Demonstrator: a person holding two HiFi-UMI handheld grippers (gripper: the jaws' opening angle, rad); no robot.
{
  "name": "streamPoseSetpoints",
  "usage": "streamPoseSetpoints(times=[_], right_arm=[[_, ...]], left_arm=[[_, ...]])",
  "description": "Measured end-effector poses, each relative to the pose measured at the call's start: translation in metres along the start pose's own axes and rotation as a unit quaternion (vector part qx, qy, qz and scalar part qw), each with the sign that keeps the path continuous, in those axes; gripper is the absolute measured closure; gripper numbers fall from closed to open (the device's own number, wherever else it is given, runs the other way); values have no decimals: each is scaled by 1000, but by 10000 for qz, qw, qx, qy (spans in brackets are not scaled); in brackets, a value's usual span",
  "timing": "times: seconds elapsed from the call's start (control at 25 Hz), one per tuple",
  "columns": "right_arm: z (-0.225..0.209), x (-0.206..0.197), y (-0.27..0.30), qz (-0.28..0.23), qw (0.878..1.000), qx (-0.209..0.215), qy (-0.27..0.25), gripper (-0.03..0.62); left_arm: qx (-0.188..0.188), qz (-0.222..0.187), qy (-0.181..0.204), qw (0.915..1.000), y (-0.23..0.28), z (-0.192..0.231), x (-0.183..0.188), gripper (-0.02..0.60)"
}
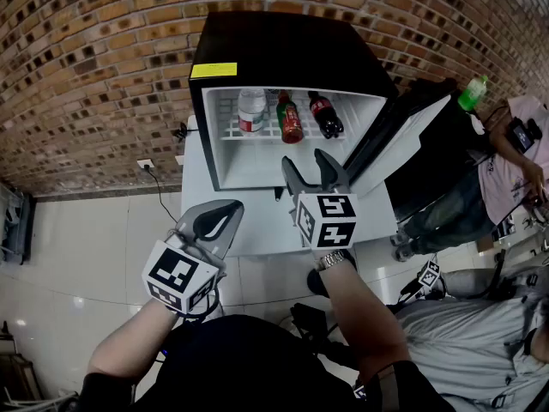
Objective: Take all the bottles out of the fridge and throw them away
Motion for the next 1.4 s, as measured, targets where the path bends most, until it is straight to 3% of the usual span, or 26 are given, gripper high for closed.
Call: streamPoseSetpoints(times=[0.36,0.88,1.4], right_arm=[[-9,-20,52,316,9993,-193,45,284],[-26,-44,118,757,9961,-460,-14,283],[-31,-50,147,956,9937,-578,43,283]], left_arm=[[316,-11,-66,9995,-12,24,1,578],[707,-24,-223,9972,-25,50,-5,578],[900,25,-296,9955,-36,68,-7,578]])
Point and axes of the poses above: the fingertips, and each gripper's own axes: y forward along the fingers, z to its left, x out of its top, the point moved 5 cm from there along -y, backward along the fingers, and after that the axes turned 15 degrees about -y, right-handed, at the moved point
